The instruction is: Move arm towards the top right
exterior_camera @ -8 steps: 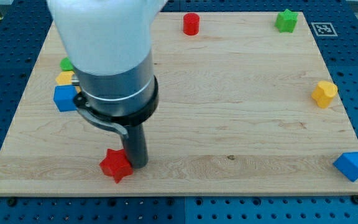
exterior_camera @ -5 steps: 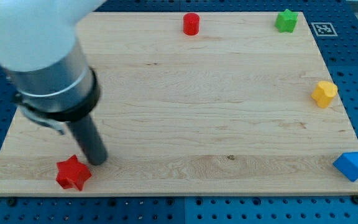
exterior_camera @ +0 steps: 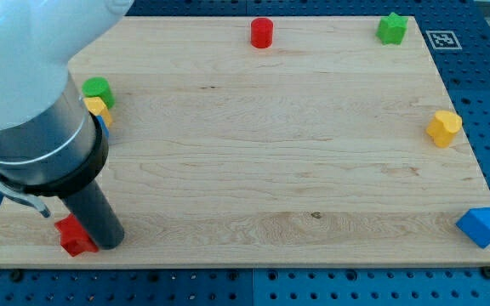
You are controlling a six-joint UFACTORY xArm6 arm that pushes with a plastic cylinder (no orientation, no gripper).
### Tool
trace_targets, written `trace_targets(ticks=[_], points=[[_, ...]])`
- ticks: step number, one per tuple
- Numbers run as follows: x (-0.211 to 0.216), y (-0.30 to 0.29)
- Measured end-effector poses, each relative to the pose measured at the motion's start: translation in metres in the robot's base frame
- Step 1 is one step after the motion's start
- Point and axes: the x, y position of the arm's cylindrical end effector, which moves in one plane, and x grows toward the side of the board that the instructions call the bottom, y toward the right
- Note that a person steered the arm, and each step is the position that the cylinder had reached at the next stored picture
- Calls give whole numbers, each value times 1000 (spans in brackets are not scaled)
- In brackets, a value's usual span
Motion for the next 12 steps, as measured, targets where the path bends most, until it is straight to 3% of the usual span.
trace_targets(ticks=[2,6,12], points=[[-16,-28],[-30,104],[-51,232]])
